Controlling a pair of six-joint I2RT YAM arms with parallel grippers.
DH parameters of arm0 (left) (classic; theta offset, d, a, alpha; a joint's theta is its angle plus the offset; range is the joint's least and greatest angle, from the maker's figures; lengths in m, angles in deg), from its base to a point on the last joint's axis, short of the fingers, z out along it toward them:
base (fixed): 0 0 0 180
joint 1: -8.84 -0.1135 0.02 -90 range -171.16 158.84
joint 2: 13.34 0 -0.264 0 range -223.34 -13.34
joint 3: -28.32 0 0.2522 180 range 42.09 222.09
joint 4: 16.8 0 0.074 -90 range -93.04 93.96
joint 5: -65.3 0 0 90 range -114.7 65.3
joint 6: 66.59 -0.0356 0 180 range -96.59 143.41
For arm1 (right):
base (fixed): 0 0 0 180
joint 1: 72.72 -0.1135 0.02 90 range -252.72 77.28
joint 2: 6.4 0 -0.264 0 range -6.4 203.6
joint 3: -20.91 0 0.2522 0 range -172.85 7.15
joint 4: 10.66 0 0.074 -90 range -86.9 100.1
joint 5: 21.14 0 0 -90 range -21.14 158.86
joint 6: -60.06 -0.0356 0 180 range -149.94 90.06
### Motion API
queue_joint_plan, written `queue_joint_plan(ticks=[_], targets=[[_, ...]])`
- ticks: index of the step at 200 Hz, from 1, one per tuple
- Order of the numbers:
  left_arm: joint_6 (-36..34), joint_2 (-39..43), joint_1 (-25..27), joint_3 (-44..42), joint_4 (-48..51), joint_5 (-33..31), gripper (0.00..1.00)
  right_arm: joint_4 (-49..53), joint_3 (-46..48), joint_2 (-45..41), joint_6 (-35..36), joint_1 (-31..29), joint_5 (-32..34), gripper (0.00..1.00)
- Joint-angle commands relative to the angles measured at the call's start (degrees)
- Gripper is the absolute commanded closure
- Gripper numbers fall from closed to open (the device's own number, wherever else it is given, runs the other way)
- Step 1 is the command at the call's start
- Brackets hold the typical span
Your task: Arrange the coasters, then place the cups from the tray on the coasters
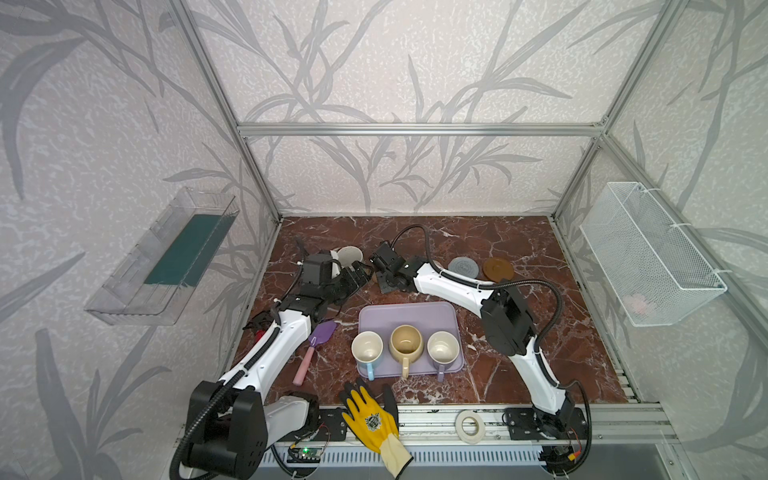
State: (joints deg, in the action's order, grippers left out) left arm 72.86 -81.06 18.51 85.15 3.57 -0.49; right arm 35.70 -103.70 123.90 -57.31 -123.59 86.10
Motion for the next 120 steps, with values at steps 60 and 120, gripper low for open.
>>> queue_joint_plan(ticks=[60,120], targets=[[-1.0,0.0,-0.2,1.5,-1.9,-0.7,0.04,-7.3,-0.3,-2.5,0.6,0.3,3.1,1.0],[-1.1,-0.7,-0.2,1.5,-2.1,-0.6,0.04,-8.7,0.5,-1.8,1.1,0.5,5.3,1.0]])
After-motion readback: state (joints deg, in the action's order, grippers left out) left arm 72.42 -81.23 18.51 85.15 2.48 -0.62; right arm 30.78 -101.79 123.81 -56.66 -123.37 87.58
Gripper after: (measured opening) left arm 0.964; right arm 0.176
